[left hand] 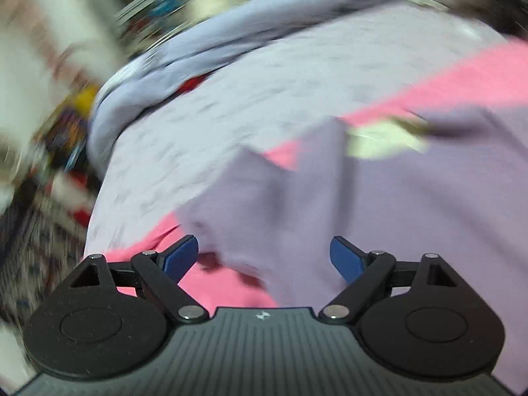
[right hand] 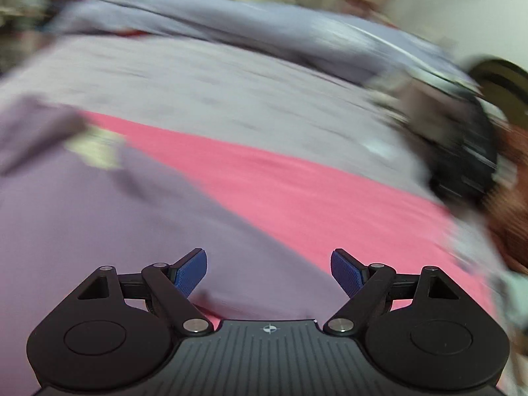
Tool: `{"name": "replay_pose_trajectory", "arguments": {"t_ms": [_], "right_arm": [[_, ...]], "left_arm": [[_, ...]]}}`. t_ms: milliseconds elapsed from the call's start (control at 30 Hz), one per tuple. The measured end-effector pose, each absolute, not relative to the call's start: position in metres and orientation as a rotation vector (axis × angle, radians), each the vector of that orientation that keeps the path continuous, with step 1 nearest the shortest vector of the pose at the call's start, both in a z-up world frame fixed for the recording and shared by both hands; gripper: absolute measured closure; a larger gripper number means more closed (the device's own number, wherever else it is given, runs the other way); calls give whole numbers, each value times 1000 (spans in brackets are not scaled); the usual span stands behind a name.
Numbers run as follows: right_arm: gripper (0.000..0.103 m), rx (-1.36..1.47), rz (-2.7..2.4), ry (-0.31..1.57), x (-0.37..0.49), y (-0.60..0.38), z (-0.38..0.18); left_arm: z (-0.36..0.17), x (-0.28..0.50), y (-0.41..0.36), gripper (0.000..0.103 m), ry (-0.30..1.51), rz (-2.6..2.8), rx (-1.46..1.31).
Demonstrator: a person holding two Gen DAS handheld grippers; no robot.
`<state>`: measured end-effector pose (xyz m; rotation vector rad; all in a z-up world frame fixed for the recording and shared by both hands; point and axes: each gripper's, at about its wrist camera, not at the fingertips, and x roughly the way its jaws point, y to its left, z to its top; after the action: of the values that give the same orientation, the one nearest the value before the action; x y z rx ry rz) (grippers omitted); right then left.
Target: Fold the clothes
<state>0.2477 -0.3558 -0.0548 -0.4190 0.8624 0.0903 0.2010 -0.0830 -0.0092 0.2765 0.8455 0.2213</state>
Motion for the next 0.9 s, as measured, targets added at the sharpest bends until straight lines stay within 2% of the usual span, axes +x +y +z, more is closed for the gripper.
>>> {"name": "replay_pose_trajectory", "arguments": {"t_ms": [167,233,267,367,500,533,600,633,667,700,733,900], "right_arm": [[22,-428,360,799,251,-273,-61],[19,-425,330,842,258,-261,-85],[12,-376,302,826,256,-265,-92],[7,-150,238,802,249,-291,-103],[6,-137,237,752,239,-300,-105],[5,-136,237,748,238,-300,-105],[3,-130,237,745,238,-300,-105],[2,-128,236,744,238,-300,-105],[1,-125,236,742,237,-300,-105],[0,-123,236,741,237,-300,-106],[0,-120,235,740,237,-300,-106],[0,-108,234,733,236,-299,-106]], "left_arm": [[-8,226,-5,14,858,384,-128],[-12,233,21,14,856,422,-228],[-14,237,29,13,860,420,-258],[-24,257,46,12,878,397,-321],[-44,288,62,13,929,442,-427],[-50,294,67,16,943,448,-468],[-61,301,72,51,959,423,-543],[-62,302,69,52,961,406,-540],[-61,302,64,59,959,372,-528],[-58,301,56,85,954,309,-496],[-55,299,47,90,959,247,-463],[-30,279,7,90,895,-21,-342]]}}
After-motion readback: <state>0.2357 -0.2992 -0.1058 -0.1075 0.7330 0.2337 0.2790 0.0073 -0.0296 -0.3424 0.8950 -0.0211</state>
